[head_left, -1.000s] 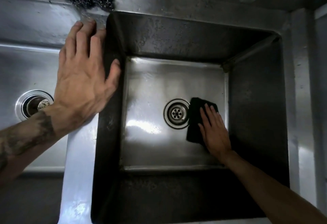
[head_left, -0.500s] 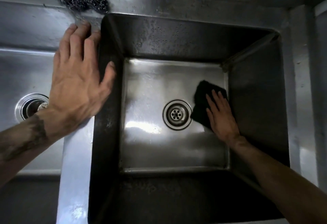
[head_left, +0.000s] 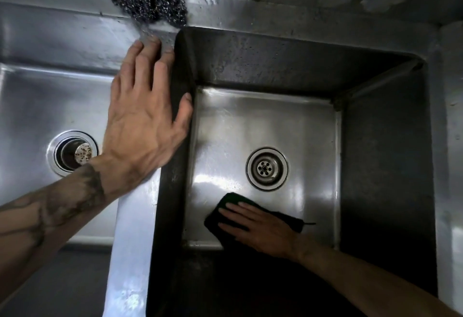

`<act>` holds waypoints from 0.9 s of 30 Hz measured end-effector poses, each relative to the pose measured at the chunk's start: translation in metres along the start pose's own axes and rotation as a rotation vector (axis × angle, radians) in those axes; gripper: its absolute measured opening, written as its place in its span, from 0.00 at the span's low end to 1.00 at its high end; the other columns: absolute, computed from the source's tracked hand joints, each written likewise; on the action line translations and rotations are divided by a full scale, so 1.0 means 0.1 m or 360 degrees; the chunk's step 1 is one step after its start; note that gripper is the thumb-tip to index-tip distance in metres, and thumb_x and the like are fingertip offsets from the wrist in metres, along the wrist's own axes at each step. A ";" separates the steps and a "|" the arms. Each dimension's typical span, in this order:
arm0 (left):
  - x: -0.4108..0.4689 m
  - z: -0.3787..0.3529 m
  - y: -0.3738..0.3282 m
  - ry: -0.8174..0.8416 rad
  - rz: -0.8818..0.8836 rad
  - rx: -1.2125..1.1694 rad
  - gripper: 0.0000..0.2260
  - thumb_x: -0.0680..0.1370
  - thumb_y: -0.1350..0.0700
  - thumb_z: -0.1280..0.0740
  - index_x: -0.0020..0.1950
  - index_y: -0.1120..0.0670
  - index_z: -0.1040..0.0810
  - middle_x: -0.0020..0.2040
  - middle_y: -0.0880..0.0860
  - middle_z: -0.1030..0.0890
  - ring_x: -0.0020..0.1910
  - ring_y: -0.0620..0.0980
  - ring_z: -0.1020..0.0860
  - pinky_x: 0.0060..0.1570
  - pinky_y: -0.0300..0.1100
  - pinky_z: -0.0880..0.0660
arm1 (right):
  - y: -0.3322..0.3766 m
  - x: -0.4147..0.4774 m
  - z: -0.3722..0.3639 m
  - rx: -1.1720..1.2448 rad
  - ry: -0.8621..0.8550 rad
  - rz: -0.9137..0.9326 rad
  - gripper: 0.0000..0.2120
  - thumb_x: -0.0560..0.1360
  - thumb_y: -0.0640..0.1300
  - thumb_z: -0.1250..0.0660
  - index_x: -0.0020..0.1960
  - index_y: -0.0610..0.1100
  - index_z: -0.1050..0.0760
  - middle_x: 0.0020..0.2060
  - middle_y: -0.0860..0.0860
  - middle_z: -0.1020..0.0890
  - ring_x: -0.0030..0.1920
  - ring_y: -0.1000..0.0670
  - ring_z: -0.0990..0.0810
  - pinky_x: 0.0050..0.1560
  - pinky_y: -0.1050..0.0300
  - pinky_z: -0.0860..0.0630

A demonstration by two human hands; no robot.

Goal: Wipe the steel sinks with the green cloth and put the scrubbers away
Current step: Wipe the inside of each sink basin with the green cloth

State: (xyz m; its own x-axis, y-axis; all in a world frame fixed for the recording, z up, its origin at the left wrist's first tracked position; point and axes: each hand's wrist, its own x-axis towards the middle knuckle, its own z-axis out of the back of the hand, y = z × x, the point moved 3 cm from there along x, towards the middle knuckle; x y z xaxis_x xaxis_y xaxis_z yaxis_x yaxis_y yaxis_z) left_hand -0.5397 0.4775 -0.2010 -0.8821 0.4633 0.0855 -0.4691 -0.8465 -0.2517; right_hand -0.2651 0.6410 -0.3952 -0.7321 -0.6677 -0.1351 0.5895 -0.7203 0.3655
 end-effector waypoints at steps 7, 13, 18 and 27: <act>0.00 0.02 -0.01 0.0012 0.0013 0.0022 0.30 0.83 0.45 0.42 0.82 0.59 0.40 0.83 0.62 0.39 0.84 0.62 0.44 0.83 0.58 0.43 | 0.00 0.36 0.04 -0.0102 0.0067 -0.0129 0.26 0.85 0.51 0.40 0.81 0.49 0.40 0.82 0.48 0.41 0.82 0.47 0.45 0.81 0.49 0.46; 0.00 0.03 -0.02 0.0019 0.0017 0.0031 0.30 0.83 0.45 0.42 0.82 0.59 0.40 0.83 0.61 0.40 0.84 0.61 0.44 0.83 0.58 0.43 | -0.18 -0.03 0.10 0.0010 0.0230 -0.0330 0.48 0.73 0.47 0.24 0.83 0.45 0.50 0.83 0.46 0.48 0.83 0.44 0.51 0.81 0.46 0.47; 0.01 0.03 -0.02 0.0017 0.0026 0.0014 0.31 0.82 0.45 0.42 0.82 0.59 0.39 0.84 0.61 0.39 0.84 0.62 0.44 0.82 0.60 0.42 | -0.40 -0.85 0.22 0.0057 0.0276 -0.0533 0.37 0.80 0.43 0.36 0.83 0.47 0.52 0.83 0.46 0.46 0.83 0.46 0.54 0.79 0.44 0.43; 0.00 0.05 -0.02 0.0037 0.0056 -0.0004 0.32 0.82 0.45 0.42 0.83 0.57 0.41 0.84 0.60 0.41 0.85 0.61 0.45 0.81 0.61 0.41 | -0.32 -1.37 0.35 0.0014 0.0497 -0.1058 0.52 0.62 0.29 0.23 0.81 0.46 0.40 0.81 0.44 0.40 0.79 0.40 0.38 0.72 0.45 0.27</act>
State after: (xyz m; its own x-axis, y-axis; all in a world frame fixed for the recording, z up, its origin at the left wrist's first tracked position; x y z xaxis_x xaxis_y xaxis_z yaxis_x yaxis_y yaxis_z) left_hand -0.5388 0.4782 -0.1956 -0.8968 0.4392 0.0541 -0.4376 -0.8617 -0.2568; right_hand -0.1955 0.7625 -0.3557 -0.8021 -0.1134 -0.5863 0.0510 -0.9912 0.1220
